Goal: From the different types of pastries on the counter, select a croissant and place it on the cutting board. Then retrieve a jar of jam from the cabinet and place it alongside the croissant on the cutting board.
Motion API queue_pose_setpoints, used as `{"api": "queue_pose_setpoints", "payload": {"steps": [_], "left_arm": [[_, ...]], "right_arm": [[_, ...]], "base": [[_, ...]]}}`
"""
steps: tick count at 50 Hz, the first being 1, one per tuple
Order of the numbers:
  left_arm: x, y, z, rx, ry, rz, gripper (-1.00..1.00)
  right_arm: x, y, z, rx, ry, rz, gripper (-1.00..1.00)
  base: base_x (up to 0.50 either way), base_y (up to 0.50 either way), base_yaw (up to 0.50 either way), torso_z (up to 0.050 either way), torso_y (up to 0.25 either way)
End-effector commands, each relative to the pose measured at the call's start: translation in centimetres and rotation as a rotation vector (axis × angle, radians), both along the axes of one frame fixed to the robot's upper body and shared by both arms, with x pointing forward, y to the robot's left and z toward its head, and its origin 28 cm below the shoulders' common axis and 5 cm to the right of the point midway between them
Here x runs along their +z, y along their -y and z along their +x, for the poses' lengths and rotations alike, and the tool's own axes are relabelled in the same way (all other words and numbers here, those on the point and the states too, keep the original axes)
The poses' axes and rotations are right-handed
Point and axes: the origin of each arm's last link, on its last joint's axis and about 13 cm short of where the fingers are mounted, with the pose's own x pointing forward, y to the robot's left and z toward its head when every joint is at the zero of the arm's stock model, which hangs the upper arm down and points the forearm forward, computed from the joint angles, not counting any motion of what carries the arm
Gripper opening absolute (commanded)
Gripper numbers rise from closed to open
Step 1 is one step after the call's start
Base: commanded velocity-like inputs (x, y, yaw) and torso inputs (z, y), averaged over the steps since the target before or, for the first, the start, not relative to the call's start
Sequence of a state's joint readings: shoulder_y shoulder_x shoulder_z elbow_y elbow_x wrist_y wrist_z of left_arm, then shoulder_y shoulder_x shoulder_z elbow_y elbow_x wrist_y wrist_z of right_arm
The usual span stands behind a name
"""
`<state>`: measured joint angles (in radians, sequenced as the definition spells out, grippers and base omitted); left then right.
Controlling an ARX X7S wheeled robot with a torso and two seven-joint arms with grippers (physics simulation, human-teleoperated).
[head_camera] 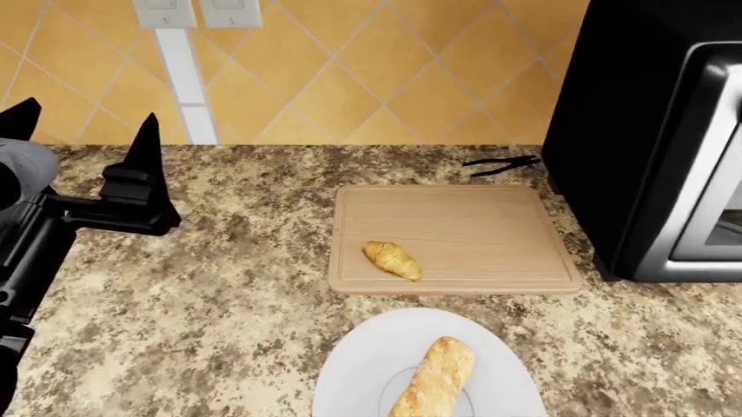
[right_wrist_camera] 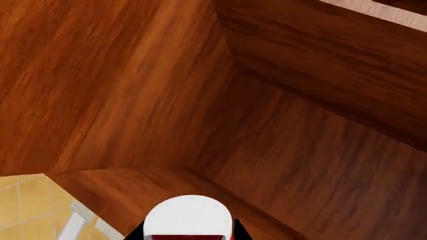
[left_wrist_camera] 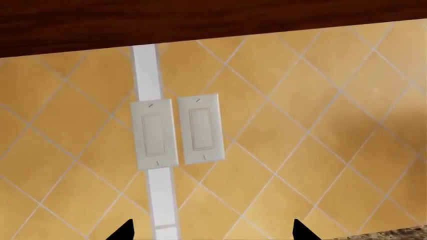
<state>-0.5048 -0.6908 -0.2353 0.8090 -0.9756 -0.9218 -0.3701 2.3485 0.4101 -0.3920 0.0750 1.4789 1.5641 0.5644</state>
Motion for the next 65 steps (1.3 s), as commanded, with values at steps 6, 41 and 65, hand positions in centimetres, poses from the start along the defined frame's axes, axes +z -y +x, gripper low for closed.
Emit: {"api": "queue_pose_setpoints", "payload": {"steps": [6,41,65], "left_arm": [[-0.1,0.0,0.1,0.003,-0.003,0.000,1.00],[-0.1,0.0,0.0,0.005,-0.001,-0.001,1.00],[-0.6,0.4,0.1,-0.010,-0.006,-0.006,1.00]], "right_arm": [[-2.0,-0.2,-3.1,0.032,-0.009,-0.008,-1.00],[-11.2,3.1,-2.2,-0.025,-0.286,0.187,-1.00],[-15.9,3.5,2.2,0.041,-0.372,0.258,-1.00]], "base": [[0.00,0.00,0.00,0.000,0.000],[0.00,0.00,0.00,0.000,0.001],[0.00,0.00,0.00,0.000,0.000]]}}
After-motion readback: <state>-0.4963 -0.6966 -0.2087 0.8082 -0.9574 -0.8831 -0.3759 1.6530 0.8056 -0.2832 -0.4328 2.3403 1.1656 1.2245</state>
